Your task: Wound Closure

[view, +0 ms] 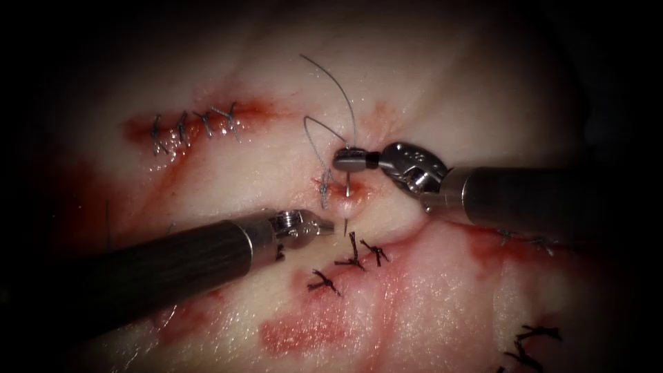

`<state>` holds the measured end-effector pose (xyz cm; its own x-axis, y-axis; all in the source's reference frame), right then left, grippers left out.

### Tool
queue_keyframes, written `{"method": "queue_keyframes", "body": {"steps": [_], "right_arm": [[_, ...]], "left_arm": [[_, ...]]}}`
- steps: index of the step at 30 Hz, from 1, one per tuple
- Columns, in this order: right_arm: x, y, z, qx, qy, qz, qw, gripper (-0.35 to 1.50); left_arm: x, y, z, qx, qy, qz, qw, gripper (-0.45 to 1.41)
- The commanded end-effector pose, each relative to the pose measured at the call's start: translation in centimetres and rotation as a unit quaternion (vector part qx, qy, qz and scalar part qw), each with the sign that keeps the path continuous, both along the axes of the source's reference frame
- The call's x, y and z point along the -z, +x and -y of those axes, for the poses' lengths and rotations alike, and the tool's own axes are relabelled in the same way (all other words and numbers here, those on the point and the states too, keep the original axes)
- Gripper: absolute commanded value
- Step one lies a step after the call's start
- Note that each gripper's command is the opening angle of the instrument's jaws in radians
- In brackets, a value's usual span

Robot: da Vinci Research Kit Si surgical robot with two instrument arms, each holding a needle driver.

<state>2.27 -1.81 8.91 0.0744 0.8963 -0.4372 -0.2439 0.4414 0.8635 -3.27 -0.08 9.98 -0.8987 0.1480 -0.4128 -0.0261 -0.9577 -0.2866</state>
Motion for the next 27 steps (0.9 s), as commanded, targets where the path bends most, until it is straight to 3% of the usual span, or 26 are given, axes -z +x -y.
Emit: {"method": "queue_keyframes", "body": {"steps": [1,3,8,9,10,12,13,14,17,23,27], "right_arm": [[-0.01,0.11,0.05,-0.002,0.016,-0.006,1.0,-0.35],[0.0,0.1,0.05,-0.015,0.05,-0.026,0.998,-0.35],[-0.05,0.03,-0.03,-0.033,0.088,-0.029,0.995,-0.28],[-0.09,-0.01,-0.1,-0.076,0.093,-0.03,0.992,0.66],[-0.09,-0.01,-0.1,-0.076,0.093,-0.03,0.992,0.66],[-0.12,-0.08,-0.19,-0.112,0.119,-0.051,0.985,1.11],[-0.13,-0.21,-0.31,-0.144,0.141,-0.074,0.977,1.3],[-0.13,-0.31,-0.37,-0.154,0.149,-0.083,0.973,1.33],[-0.12,-0.48,-0.44,-0.169,0.157,-0.088,0.969,1.38],[-0.14,-0.76,-0.51,-0.184,0.163,-0.1,0.964,1.38],[-0.15,-0.87,-0.53,-0.198,0.162,-0.102,0.961,1.33]], "left_arm": [[-0.01,-0.05,-0.07,-0.003,-0.009,0.012,1.0,0.09],[0.05,-0.03,-0.11,0.006,-0.014,0.066,0.998,0.09],[0.12,0.05,-0.16,-0.014,-0.042,0.106,0.993,0.05],[0.12,0.08,-0.17,-0.021,-0.055,0.117,0.991,0.05],[0.12,0.08,-0.17,-0.021,-0.055,0.117,0.991,0.05],[0.11,0.09,-0.18,-0.03,-0.066,0.131,0.989,0.04],[0.09,0.09,-0.22,-0.044,-0.074,0.174,0.981,0.02],[0.07,0.09,-0.26,-0.049,-0.081,0.212,0.973,0.02],[0.03,0.08,-0.32,-0.061,-0.095,0.249,0.962,0.07],[-0.02,0.07,-0.33,-0.084,-0.105,0.281,0.95,0.15],[-0.06,0.02,-0.31,-0.096,-0.111,0.304,0.941,0.36]]}}
